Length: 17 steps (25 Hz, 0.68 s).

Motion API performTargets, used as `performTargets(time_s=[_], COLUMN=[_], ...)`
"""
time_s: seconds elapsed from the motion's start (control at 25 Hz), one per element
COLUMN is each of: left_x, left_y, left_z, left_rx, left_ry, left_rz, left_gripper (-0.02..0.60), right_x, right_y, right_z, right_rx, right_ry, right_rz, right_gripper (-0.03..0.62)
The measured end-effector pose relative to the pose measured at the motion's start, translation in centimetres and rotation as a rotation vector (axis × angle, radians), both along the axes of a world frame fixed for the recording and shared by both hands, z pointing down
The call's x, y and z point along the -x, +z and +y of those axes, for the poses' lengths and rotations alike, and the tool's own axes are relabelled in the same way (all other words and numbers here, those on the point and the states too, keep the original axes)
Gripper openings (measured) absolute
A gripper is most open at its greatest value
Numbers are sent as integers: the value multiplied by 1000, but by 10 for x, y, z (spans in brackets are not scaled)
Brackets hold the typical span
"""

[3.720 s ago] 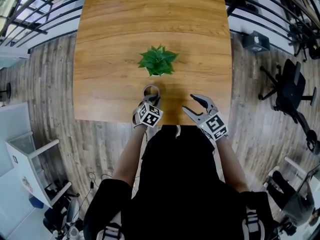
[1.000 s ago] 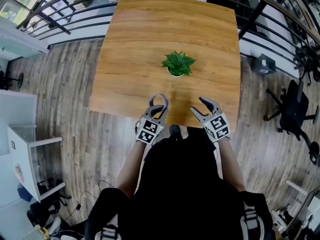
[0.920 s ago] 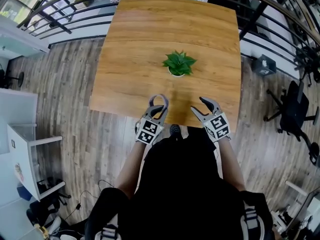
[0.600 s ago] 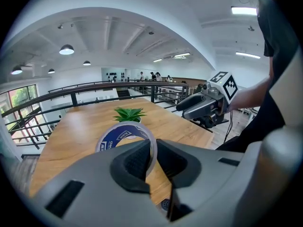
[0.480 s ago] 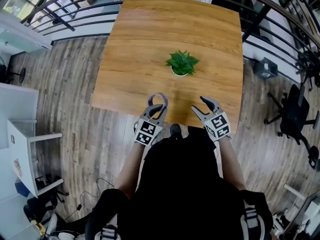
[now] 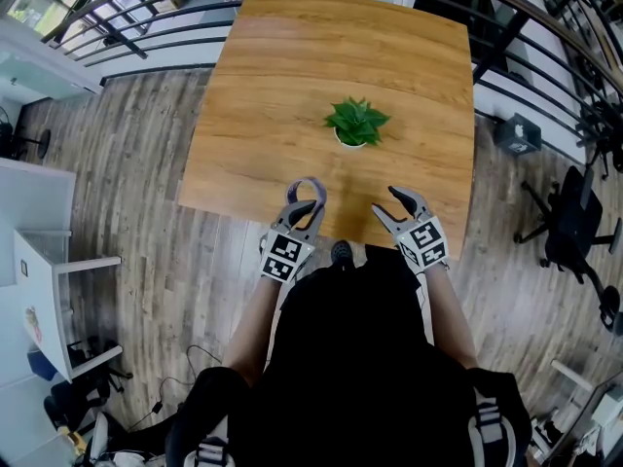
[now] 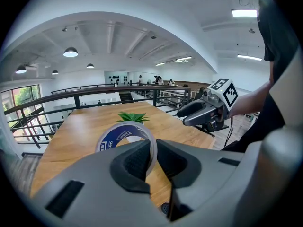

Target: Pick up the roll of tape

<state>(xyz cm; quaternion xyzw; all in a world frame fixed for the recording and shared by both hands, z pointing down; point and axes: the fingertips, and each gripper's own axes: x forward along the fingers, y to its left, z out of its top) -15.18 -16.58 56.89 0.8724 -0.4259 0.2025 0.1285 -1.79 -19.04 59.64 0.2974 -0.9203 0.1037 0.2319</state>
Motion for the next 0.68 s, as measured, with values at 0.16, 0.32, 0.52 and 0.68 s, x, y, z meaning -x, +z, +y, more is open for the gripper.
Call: performTargets(time_s=[0.16,0.32,0.52,0.68], left_x=[0,1,3,3], left_y=[0,-1,-1,0], left_z=[0,2,4,5], left_rx=[3,1,-1,1], left_ry=[-1,-10,-20,-27], left_rz=[6,8,5,9], left_gripper=[57,57,57,57], right_x=[0,2,4,3], right_y=[1,0,-1,3], right_z=[-1,-1,-1,0], right_rx=[1,1,-2,2], right_ry=[-2,-9,-17,-23], right_rz=[-3,-2,-1,-1], right_gripper=[230,229,229,227])
